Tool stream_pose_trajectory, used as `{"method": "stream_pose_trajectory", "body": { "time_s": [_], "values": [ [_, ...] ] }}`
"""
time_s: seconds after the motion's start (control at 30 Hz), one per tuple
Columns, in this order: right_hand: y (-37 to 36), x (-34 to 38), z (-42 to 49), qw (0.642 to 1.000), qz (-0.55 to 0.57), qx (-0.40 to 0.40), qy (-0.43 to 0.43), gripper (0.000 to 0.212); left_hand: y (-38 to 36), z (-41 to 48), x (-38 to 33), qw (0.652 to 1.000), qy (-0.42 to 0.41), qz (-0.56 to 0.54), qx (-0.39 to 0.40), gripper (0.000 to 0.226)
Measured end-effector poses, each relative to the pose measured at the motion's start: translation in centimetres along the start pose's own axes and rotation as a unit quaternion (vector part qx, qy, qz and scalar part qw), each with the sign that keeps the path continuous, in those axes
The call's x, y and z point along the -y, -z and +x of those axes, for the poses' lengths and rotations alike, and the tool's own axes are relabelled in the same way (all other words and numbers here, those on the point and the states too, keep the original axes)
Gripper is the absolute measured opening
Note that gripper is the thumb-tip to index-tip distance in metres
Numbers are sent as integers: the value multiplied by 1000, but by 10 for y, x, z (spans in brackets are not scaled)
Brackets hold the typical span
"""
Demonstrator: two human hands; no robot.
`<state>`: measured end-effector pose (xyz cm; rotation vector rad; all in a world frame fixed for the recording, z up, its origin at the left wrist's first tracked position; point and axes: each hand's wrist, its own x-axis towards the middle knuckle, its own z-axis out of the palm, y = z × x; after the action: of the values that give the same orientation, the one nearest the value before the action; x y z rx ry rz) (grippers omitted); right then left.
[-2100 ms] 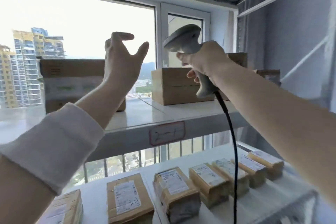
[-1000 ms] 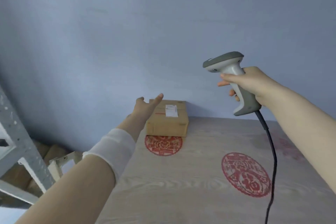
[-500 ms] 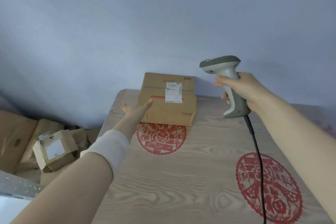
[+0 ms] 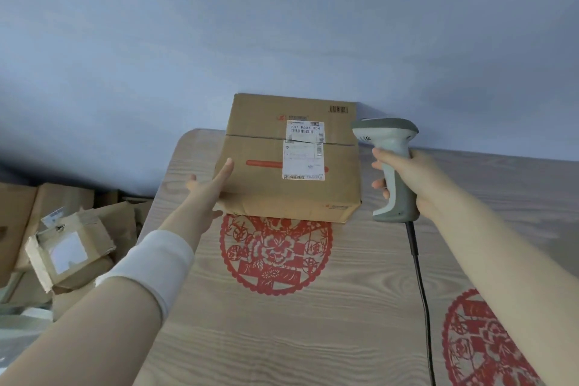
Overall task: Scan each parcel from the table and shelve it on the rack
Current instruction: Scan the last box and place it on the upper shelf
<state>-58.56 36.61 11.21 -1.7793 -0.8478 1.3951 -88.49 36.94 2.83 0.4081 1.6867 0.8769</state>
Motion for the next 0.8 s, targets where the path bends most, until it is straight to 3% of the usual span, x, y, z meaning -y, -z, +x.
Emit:
{"method": "stream_pose_trajectory", "body": {
  "time_s": [0.13,0.3,0.37,0.53,0.7,0.8],
  "values": [
    [-9,-12,16,999,19,20,-44,16,-2,18,4,999,5,-4,51,105],
    [-12,-16,24,997,34,23,-62,23,-2,27,3,992,28,0,124,59],
    [-13,-16,26,997,32,23,-65,26,-2,30,4,993,28,-3,118,60],
    [-13,-13,20,998,-11,20,-53,29,6,30,7,991,18,4,134,89],
    [-12,-3,7,1000,-12,12,-18,31,23,21,17,980,41,-49,189,84],
    [-11,4,-3,1000,-23,2,1,29,24,10,21,980,37,-65,183,77]
  ]
}}
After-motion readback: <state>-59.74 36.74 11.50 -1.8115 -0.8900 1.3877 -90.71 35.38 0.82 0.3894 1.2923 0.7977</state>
